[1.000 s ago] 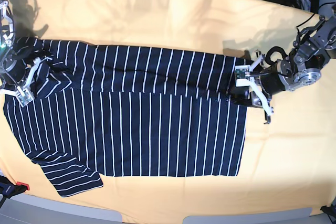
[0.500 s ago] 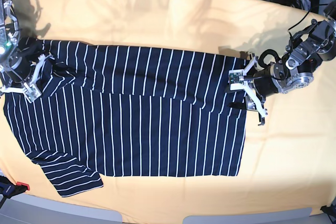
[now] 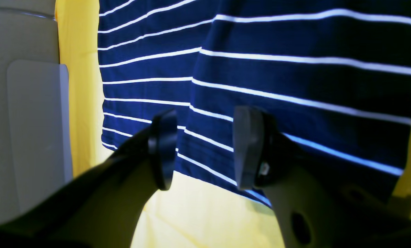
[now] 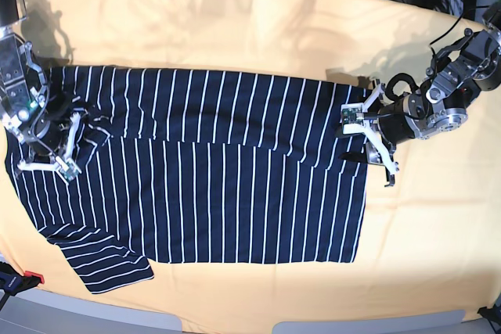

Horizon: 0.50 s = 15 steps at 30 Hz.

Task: Fold the T-shirt properly
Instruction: 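Fold the shoulder edges inward toward the shirt's middle with both grippers, then release the fabric and lift both grippers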

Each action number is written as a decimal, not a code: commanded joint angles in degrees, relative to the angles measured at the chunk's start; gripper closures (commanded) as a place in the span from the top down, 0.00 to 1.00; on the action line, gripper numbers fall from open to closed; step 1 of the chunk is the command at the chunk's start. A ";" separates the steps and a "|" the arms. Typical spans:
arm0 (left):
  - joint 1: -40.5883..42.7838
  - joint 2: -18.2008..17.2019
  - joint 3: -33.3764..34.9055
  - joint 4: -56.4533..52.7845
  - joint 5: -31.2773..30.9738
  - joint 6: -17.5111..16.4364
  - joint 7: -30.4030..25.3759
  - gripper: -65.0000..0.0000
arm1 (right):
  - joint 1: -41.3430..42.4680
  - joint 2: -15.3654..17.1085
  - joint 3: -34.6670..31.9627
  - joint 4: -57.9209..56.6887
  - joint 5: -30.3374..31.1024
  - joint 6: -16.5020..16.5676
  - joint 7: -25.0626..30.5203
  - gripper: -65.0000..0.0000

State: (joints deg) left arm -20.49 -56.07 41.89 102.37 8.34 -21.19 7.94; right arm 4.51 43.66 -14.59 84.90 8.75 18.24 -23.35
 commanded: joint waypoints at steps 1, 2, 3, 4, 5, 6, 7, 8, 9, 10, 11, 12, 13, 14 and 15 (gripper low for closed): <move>-1.27 -0.94 -0.70 0.63 -0.24 1.07 -0.55 0.43 | 1.51 1.44 0.63 0.46 -0.26 -0.63 1.11 0.00; -1.27 -0.92 -0.70 0.63 -0.24 1.07 -0.37 0.43 | 1.88 1.44 0.63 0.46 -0.26 -0.63 1.01 0.00; -1.27 -0.94 -0.70 0.63 -0.26 1.07 -0.37 0.43 | 2.05 1.46 0.63 0.46 -0.28 -0.87 0.46 0.08; -1.27 -0.92 -0.70 0.63 -0.24 1.07 -0.39 0.43 | 2.23 1.46 0.63 0.46 -0.31 -1.03 -0.44 0.23; -1.29 -0.92 -0.70 0.63 -0.26 1.07 -0.39 0.43 | 2.54 1.49 0.66 0.46 -0.28 -1.38 -1.29 0.39; -1.29 -0.92 -0.70 0.63 -0.26 1.07 -0.42 0.43 | 3.02 1.51 0.66 0.46 -0.28 -1.60 -2.73 0.52; -1.29 -0.94 -0.70 0.63 -0.26 1.07 -0.42 0.43 | 3.45 1.64 0.66 0.48 -0.31 -2.29 -4.90 0.60; -1.29 -0.94 -0.70 0.63 -0.26 1.05 -0.37 0.43 | 4.09 1.84 0.66 0.48 -0.26 -2.38 -7.67 0.62; -1.27 -1.05 -0.70 0.63 -0.28 0.98 -0.35 0.43 | 4.70 2.08 0.66 0.48 -0.26 -2.32 -10.64 0.62; -1.27 -1.25 -0.70 0.63 -0.33 0.28 -0.37 0.43 | 5.20 2.27 0.66 0.48 -0.26 -2.03 -13.46 0.62; -1.29 -1.42 -0.70 0.63 -0.50 -0.57 -0.31 0.43 | 5.68 2.60 0.66 0.48 -0.22 -1.46 -15.93 0.62; -1.31 -1.73 -0.70 0.66 -0.81 -1.27 -0.15 0.43 | 5.84 3.19 0.72 0.59 0.02 -1.22 -17.64 0.62; -1.29 -2.12 -0.70 0.66 -1.77 -1.95 -0.15 0.43 | 5.81 4.04 0.76 0.92 0.63 -1.31 -18.34 0.62; -1.29 -2.58 -0.70 0.70 -2.78 -3.04 -0.15 0.43 | 5.66 5.05 0.76 1.38 2.16 -1.31 -18.34 0.62; -1.29 -3.06 -0.70 0.76 -3.17 -4.50 -0.22 0.43 | 5.49 6.34 0.76 1.92 4.11 -1.40 -18.32 0.62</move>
State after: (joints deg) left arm -20.51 -58.04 41.91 102.43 5.52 -26.41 8.47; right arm 8.62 48.38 -14.59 85.89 13.82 17.26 -42.28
